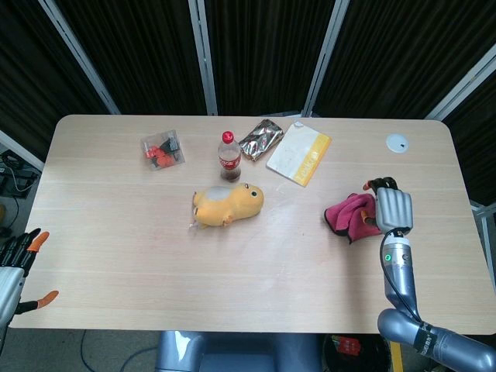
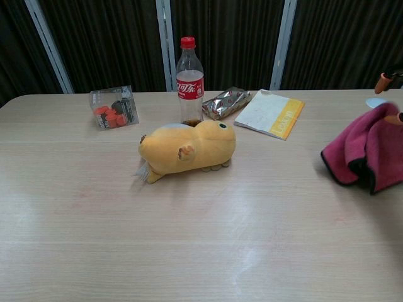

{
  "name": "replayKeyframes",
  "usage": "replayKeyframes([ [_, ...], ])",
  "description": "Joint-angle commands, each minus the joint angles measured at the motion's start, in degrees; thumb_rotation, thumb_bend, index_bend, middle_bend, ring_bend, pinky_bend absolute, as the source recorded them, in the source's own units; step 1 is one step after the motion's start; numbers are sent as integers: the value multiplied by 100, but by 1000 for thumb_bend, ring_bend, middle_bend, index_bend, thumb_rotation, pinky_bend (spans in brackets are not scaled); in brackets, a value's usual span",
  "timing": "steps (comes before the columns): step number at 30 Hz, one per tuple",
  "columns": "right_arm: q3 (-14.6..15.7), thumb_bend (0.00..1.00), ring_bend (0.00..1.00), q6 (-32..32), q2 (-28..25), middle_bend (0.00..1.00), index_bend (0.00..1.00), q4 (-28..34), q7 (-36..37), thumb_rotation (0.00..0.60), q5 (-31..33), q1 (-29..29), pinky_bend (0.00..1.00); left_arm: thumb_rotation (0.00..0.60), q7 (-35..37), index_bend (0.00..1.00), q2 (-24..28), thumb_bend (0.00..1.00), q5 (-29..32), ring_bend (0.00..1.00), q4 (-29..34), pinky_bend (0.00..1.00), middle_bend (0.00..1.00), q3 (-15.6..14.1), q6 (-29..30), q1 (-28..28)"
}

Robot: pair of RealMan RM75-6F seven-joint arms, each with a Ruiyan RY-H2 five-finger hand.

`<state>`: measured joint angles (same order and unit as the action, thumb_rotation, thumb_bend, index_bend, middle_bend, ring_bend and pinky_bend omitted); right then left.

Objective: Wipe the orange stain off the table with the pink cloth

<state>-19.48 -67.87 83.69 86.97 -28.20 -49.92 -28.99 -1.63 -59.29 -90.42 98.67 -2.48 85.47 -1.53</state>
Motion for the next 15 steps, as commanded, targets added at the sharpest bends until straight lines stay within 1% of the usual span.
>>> replayKeyframes([
  [1,182,65,0,112,-185,8,95,196,35,600,-42,58,246,600,-3,59,2,0,2,0,5,0,0,-3,-3,2],
  [4,268,42,0,-1,-239,0,67,296,41,600,-196,90,198,600,-1,58,8,0,7,0,12,0,0,0,3,5],
  [9,373,40,0,-235,-565,0,66,807,254,600,-469,289,182,600,28,58,20,0,0,0,4,0,0,-8,9,11],
  [15,833,40,0,-725,-1207,0,61,1538,661,600,-1392,810,153,600,39,58,30,0,-26,0,2,0,0,-14,35,21],
])
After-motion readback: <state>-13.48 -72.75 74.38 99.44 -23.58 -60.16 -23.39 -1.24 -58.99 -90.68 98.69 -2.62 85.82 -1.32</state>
